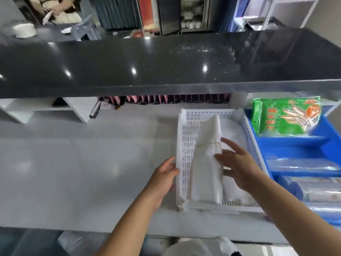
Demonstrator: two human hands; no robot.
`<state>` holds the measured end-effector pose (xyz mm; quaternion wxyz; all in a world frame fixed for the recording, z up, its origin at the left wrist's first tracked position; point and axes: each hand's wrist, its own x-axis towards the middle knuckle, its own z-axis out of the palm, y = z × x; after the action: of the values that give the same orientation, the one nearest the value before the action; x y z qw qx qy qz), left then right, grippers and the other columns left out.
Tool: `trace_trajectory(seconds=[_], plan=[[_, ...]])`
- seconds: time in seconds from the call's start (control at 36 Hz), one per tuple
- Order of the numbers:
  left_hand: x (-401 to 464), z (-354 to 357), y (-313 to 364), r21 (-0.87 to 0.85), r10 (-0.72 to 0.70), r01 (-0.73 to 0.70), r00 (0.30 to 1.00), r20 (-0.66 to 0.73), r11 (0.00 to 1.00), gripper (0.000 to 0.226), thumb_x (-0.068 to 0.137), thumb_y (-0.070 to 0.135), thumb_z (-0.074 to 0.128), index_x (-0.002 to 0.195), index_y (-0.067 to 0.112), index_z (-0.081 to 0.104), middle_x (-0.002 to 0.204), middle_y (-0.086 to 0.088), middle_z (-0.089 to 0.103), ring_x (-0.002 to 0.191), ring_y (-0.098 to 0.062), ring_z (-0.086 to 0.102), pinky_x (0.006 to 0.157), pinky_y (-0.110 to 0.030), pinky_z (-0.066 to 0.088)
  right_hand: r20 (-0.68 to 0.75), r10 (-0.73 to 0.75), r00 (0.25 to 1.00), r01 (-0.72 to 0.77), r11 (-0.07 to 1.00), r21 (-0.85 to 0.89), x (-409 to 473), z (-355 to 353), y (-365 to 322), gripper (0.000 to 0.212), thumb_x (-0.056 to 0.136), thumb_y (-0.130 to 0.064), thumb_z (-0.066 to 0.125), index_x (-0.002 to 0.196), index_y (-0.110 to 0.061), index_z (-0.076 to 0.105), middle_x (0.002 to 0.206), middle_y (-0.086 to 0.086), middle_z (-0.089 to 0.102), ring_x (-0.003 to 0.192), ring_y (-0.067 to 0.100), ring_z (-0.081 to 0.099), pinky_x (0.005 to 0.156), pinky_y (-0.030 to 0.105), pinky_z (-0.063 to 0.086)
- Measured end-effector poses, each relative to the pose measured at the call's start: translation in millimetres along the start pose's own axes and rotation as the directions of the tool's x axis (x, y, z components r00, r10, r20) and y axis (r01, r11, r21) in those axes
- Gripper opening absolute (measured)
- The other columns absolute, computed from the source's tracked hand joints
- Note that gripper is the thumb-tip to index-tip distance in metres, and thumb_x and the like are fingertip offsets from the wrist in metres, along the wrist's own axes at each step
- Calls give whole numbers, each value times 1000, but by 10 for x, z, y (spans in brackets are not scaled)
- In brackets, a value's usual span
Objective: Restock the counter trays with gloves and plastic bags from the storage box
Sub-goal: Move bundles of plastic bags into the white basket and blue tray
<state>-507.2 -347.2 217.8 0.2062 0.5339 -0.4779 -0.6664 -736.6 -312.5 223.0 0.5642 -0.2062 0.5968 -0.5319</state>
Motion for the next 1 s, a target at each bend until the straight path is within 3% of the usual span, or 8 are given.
trace_trajectory(seconds=[0.11, 0.17, 0.25, 0.39, 0.61, 0.78, 0.92, 1.0], plan=[[92, 15, 45, 5, -19, 19, 1000, 2, 1000, 46, 95, 9, 50, 121, 48, 57, 108, 14, 75, 99, -11, 71, 70, -32, 51, 87, 38, 995, -34, 998, -50, 365, 81, -8, 61, 79, 7, 70, 123, -35, 63, 105, 11, 70, 70, 20, 72, 57, 37, 56], [115, -4, 33, 1, -30, 30, 1000, -5, 1000, 52, 94, 3, 49, 124, 45, 55, 109, 12, 75, 99, -11, 72, 67, -29, 55, 131, 86, 988, -60, 980, -191, 462, 128, 21, 67, 78, 9, 71, 131, -30, 58, 100, 7, 68, 69, 20, 72, 55, 35, 57], [119, -20, -1, 10, -30, 30, 999, -16, 1000, 58, 93, -2, 48, 130, 41, 55, 111, 9, 75, 97, -14, 73, 63, -28, 56, 100, 77, 992, -13, 851, -525, 490, 150, 122, 80, 74, 3, 78, 141, -29, 48, 110, 4, 59, 79, 31, 71, 60, 43, 62], [127, -26, -46, 28, -26, 27, 999, -45, 999, 57, 94, 2, 51, 129, 47, 58, 112, 12, 74, 97, -8, 72, 64, -25, 56, 164, -23, 986, 142, 625, -768, 429, 195, 294, 92, 75, -11, 78, 150, -33, 29, 122, 6, 51, 78, 24, 67, 53, 35, 61], [102, -17, -44, 36, -29, 32, 997, -66, 999, 56, 96, 2, 51, 132, 43, 58, 114, 10, 74, 101, -11, 71, 69, -32, 55, 175, -71, 982, 187, 500, -846, 384, 257, 289, 92, 79, -19, 77, 154, -27, 24, 131, 10, 45, 89, 22, 60, 51, 29, 58], [114, -40, -65, 37, -32, 34, 998, -62, 999, 55, 97, 2, 51, 136, 41, 55, 114, 10, 74, 100, -10, 71, 67, -29, 58, 193, -61, 979, 199, 449, -871, 301, 305, 305, 94, 76, -19, 79, 153, -22, 25, 130, 11, 49, 98, 28, 61, 77, 43, 59], [118, -35, -96, 51, 0, 3, 998, -56, 999, 55, 98, 5, 49, 137, 44, 54, 115, 13, 73, 98, -6, 70, 64, -26, 56, 206, -149, 967, 228, 148, -962, 212, 316, 270, 70, 74, -44, 78, 135, -27, 47, 123, 4, 55, 103, 24, 59, 80, 36, 54], [110, -44, -102, 51, 14, -12, 999, -39, 999, 54, 99, 7, 49, 140, 43, 51, 122, 10, 70, 99, -5, 69, 65, -25, 55, 221, -175, 959, 234, 54, -971, 146, 362, 266, 69, 77, -50, 73, 136, -25, 49, 131, 4, 51, 116, 24, 52, 85, 36, 52]])
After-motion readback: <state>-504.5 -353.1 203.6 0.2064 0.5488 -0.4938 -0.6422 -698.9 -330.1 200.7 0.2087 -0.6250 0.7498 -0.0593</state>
